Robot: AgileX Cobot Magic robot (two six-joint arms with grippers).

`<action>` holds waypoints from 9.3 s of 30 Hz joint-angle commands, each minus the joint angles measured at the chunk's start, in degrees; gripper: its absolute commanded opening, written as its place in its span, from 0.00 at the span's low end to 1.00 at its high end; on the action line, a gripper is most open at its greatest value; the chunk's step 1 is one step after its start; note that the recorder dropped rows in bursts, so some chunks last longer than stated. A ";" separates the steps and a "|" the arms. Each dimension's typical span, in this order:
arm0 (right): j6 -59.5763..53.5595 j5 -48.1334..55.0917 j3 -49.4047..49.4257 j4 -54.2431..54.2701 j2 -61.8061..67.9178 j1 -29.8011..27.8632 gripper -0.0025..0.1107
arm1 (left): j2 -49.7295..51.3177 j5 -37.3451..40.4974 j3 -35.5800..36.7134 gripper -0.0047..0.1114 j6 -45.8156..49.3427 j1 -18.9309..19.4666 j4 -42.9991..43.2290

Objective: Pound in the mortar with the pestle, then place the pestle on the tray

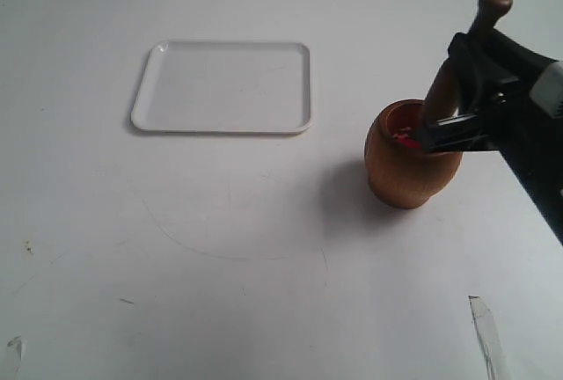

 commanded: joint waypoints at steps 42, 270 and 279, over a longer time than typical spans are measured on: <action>3.66 -1.77 -4.56 2.14 18.25 -0.09 0.02 | -0.07 -0.17 0.03 0.04 -0.47 -0.44 -0.42; 25.82 73.90 9.56 -47.37 -76.95 -2.50 0.02 | -0.07 -0.17 0.03 0.04 -0.47 -0.44 -0.42; 29.48 76.62 9.56 -31.14 -76.95 -2.50 0.02 | -0.07 -0.17 0.03 0.04 -0.47 -0.44 -0.42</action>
